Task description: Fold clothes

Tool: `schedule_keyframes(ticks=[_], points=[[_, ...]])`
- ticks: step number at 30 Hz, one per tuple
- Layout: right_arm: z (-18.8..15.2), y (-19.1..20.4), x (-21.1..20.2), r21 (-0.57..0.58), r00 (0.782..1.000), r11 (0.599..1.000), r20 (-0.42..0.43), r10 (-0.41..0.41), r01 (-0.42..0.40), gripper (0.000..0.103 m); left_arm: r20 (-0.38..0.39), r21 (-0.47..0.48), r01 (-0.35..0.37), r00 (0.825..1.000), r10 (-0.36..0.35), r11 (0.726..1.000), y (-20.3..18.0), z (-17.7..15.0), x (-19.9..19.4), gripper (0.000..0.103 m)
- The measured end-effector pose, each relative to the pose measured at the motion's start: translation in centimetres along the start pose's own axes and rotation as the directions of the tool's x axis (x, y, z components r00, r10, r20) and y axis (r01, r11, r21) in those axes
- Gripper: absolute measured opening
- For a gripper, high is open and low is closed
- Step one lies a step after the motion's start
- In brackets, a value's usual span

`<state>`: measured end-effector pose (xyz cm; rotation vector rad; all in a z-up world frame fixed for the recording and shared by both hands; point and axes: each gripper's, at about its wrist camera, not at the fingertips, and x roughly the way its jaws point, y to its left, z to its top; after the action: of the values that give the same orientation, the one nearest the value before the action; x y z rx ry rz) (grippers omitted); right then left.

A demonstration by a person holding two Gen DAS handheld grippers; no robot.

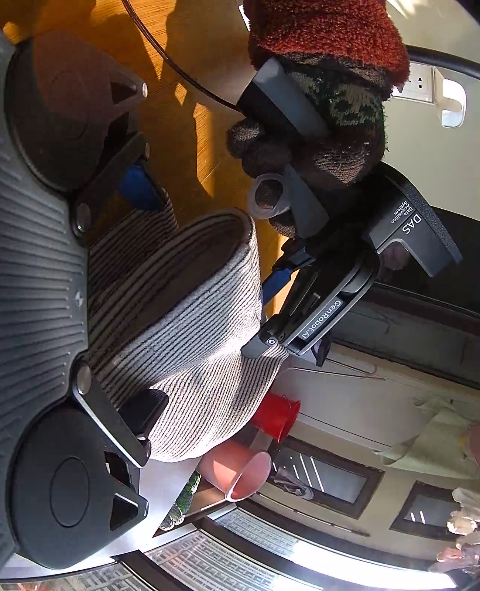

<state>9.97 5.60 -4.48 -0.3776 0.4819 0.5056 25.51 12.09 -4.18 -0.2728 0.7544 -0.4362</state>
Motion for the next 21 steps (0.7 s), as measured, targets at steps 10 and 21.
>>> schedule_keyframes(ticks=[10, 21], points=[[0.2, -3.2, 0.3, 0.294, 0.998, 0.953, 0.026, 0.061, -0.066, 0.103, 0.015, 0.008, -0.049, 0.999, 0.049, 0.999, -0.1, -1.0, -1.0, 0.081], [-1.1, -1.1, -4.5, 0.207, 0.989, 0.978, 0.138, -0.06, 0.031, 0.046, 0.035, -0.072, 0.105, 0.994, -0.103, 0.992, 1.3, -4.2, -7.5, 0.077]])
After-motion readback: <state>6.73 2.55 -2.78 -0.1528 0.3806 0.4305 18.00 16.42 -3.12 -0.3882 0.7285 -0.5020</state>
